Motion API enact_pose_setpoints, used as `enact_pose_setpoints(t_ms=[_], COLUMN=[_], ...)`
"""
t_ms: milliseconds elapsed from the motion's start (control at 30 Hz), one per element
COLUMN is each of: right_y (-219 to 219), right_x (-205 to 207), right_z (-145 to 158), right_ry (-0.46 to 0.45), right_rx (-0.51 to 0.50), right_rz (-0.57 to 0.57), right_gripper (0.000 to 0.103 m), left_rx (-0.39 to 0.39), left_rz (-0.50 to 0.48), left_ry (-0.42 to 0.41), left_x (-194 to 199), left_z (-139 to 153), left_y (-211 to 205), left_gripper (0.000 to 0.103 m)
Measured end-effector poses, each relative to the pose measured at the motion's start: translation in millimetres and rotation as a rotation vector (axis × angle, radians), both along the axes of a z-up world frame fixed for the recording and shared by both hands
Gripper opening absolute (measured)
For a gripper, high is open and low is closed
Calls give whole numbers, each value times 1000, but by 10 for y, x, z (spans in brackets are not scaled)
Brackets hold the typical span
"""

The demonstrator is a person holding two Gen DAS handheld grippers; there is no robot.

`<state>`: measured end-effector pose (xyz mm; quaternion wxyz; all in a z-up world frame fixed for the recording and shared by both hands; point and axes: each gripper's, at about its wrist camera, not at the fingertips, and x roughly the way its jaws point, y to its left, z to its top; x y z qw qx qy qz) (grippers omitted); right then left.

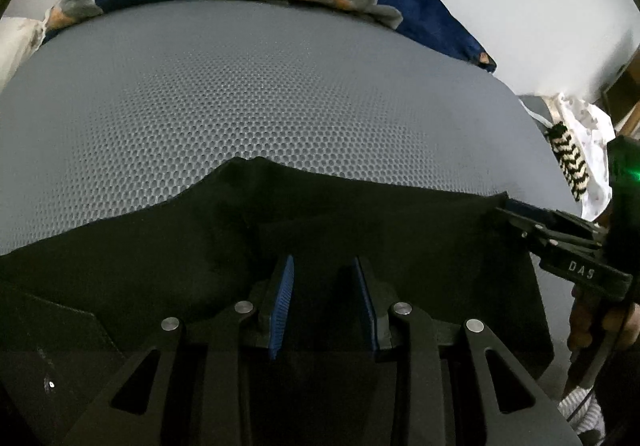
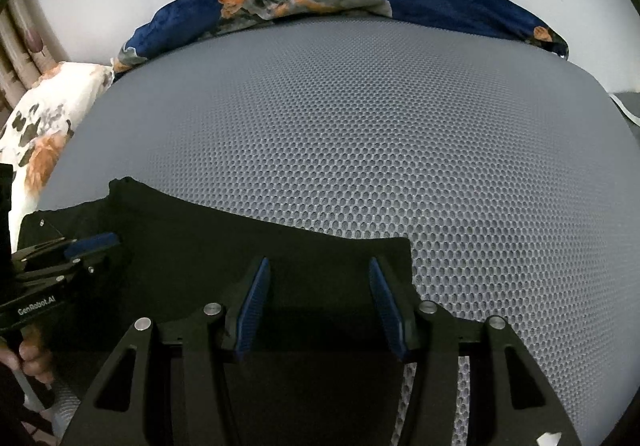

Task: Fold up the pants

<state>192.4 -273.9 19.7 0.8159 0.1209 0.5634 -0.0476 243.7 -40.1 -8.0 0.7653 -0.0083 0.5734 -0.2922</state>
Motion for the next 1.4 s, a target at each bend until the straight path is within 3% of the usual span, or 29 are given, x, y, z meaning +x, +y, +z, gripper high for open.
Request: enact_pose_setpoints(t_ms=[233,400,733,1033,1233,1400], right_y=[16,52,265,565,857,1157], right_x=[7,-9,-200,-472,-470,-367], right_z=[13,108,419,279,145,101], right_ry=[3,-14,-50,37,83,86], right_rx=[-4,-21,-27,44,132,130], right_rz=[1,9,51,105,133,173], right_gripper=[49,49,49,49,49,51], left_rx=[8,37,32,-69,2,30], left_rz=[5,-11,31,191,283,385], left_ry=[11,11,5,43,-5,-5], left_x=[-32,-138,-318,-364,-359,-305], left_z=[37,117,370,659,813,806], left_y=[22,41,442,1281,1961,2532], left_gripper=[36,50,51,52,55,55])
